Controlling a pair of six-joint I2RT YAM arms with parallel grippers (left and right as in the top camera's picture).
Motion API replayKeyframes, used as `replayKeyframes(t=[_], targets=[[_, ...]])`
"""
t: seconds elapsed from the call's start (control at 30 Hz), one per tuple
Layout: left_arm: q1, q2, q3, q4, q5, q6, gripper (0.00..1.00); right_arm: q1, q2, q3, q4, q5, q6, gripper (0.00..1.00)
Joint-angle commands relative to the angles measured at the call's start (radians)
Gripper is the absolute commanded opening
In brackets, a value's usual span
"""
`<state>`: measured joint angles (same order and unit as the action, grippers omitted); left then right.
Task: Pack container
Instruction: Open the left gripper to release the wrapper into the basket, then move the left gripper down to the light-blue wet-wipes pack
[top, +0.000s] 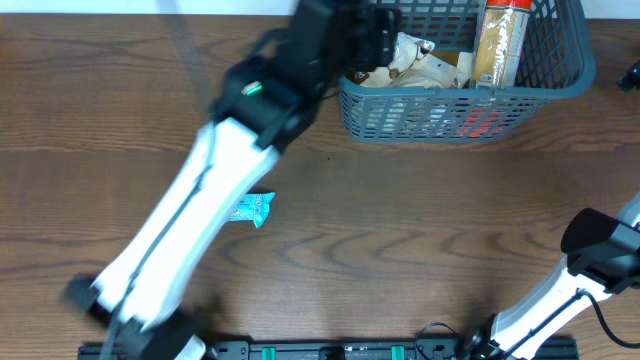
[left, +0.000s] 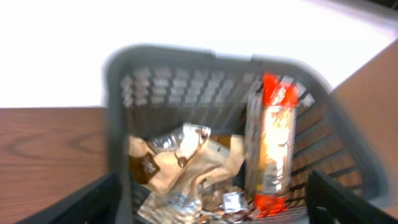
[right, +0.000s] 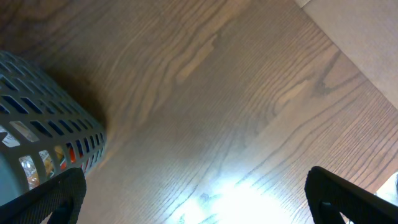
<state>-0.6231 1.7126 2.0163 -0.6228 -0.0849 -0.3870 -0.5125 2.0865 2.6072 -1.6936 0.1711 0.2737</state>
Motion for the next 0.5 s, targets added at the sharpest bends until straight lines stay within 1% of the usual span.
replayKeyframes(t=[0.0, 0.03, 0.07, 0.1, 0.13, 0.17, 0.23, 0.3, 0.37, 0.47], targets=[[0.011, -0.152, 0.011, -0.068, -0.177, -0.014, 0.89, -0.005, 0.008, -0.004, -0.002, 0.0, -0.009, 0.99], [0.014, -0.182, 0.011, -0.106, -0.252, -0.058, 0.9, -0.005, 0.008, -0.004, -0.002, 0.0, -0.009, 0.99], [0.024, -0.219, 0.011, -0.169, -0.352, -0.144, 0.91, -0.005, 0.008, -0.004, -0.002, 0.0, -0.009, 0.99], [0.033, -0.241, 0.011, -0.214, -0.407, -0.207, 0.92, -0.005, 0.008, -0.004, -0.002, 0.0, -0.009, 0.99], [0.05, -0.271, 0.011, -0.292, -0.471, -0.314, 0.94, -0.005, 0.008, -0.004, -0.002, 0.0, -0.009, 0.99], [0.066, -0.291, 0.011, -0.351, -0.499, -0.393, 0.95, -0.005, 0.008, -0.004, -0.002, 0.0, -0.009, 0.99], [0.105, -0.325, 0.011, -0.465, -0.51, -0.536, 0.95, -0.005, 0.008, -0.004, -0.002, 0.0, -0.009, 0.99], [0.142, -0.346, 0.011, -0.572, -0.51, -0.652, 0.96, -0.005, 0.008, -0.004, -0.002, 0.0, -0.009, 0.99], [0.168, -0.354, 0.01, -0.651, -0.51, -0.73, 0.96, -0.005, 0.008, -0.004, -0.002, 0.0, -0.009, 0.99], [0.205, -0.355, 0.007, -0.792, -0.51, -0.887, 0.96, -0.005, 0.008, -0.004, -0.002, 0.0, -0.009, 0.99]])
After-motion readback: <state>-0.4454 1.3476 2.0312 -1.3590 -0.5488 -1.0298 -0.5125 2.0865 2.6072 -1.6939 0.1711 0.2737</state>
